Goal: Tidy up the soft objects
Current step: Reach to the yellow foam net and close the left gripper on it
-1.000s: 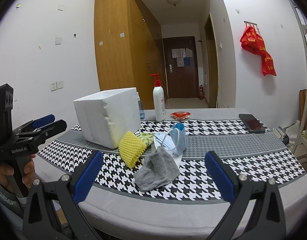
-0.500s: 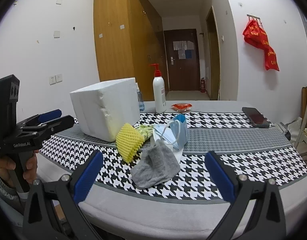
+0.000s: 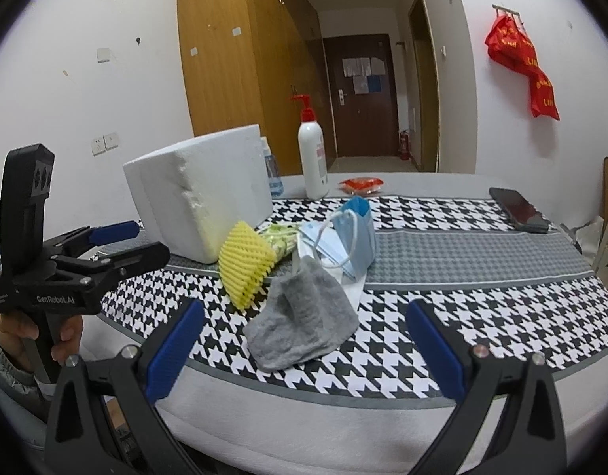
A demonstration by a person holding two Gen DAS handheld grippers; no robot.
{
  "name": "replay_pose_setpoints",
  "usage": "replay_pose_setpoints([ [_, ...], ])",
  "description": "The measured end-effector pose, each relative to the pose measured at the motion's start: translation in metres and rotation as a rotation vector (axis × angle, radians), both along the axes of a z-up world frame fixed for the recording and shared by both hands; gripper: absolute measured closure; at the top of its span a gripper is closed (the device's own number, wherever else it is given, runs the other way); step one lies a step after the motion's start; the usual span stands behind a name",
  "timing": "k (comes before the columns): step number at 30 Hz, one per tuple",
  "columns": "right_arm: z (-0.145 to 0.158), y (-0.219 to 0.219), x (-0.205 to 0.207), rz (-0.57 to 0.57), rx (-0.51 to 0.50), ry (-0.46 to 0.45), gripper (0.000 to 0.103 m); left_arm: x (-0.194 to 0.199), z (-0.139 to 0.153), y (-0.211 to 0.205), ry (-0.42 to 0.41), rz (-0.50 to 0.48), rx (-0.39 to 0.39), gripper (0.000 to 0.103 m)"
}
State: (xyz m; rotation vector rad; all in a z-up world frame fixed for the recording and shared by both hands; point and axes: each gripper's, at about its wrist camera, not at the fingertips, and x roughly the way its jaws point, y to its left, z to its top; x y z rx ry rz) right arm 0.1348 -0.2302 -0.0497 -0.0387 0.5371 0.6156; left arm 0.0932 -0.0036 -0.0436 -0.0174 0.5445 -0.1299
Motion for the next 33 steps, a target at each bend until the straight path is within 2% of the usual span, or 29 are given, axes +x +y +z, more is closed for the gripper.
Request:
replay_pose_setpoints([
  [6, -0.008, 0.001, 0.011, 0.001, -0.008, 0.033, 0.0, 0.017, -0.011, -0.003, 0.054, -0.02, -0.005, 0.001],
  [18, -0.022, 0.002, 0.03, -0.009, -0.009, 0.091, 0.0, 0.052, -0.034, -0.015, 0.181, -0.025, 0.048, 0.002],
  [27, -0.029, -0.004, 0.039, -0.021, -0.001, 0.11, 0.0, 0.068, -0.044, -0.024, 0.246, -0.009, 0.068, 0.011],
  [33, -0.031, -0.005, 0.042, -0.019, -0.005, 0.118, 0.0, 0.082, -0.051, -0.033, 0.288, -0.016, 0.074, 0.032],
])
